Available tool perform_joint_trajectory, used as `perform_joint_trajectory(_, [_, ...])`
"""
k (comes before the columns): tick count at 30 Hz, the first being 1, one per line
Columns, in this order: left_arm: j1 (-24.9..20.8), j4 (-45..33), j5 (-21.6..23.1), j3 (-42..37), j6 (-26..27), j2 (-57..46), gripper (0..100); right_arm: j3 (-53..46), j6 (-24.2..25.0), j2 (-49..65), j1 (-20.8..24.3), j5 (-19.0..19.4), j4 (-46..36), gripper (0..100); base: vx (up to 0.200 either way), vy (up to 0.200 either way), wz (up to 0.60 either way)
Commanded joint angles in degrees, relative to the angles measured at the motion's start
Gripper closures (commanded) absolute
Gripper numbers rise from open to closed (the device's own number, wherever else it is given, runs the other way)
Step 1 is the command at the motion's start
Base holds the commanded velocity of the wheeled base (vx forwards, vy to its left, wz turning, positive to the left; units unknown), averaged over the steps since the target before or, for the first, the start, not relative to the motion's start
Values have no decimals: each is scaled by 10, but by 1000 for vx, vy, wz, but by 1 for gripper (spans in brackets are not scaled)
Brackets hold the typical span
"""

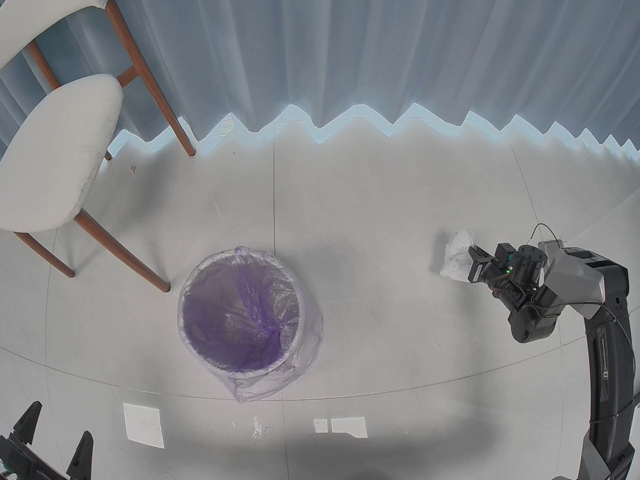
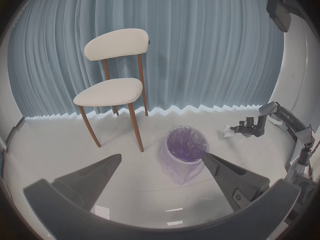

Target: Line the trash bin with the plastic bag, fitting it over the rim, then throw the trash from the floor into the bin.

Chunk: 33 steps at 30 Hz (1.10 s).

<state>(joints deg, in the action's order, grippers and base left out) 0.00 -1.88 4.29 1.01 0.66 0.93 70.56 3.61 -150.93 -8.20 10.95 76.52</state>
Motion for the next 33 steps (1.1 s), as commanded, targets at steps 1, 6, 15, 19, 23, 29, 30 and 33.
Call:
perform_joint_trajectory(1, [-1, 0, 0, -10, 0, -8, 0, -160, 0, 78, 5, 1, 108, 100, 0, 0, 0])
perform_joint_trajectory(6, [-1, 0, -1, -10, 0, -8, 0, -272, 5, 134, 10, 3, 135, 100, 0, 0, 0])
perform_joint_trajectory(15, [-1, -1, -1, -10, 0, -8, 0, -367, 11, 226, 60, 2, 135, 100, 0, 0, 0])
perform_joint_trajectory(19, [-1, 0, -1, -10, -1, -8, 0, -423, 19, 278, 122, 0, 135, 100, 0, 0, 0])
perform_joint_trajectory(23, [-1, 0, -1, -10, -1, -8, 0, -469, 32, 310, 176, -13, 135, 100, 0, 0, 0])
perform_joint_trajectory(29, [-1, 0, -1, -10, -1, -8, 0, -497, 98, 347, 333, -110, 135, 100, 0, 0, 0])
perform_joint_trajectory(30, [-1, 0, -1, -10, -1, -8, 0, -496, 104, 347, 352, -121, 135, 100, 0, 0, 0])
perform_joint_trajectory(33, [-1, 0, -1, -10, -1, -8, 0, -489, 115, 346, 393, -143, 135, 100, 0, 0, 0])
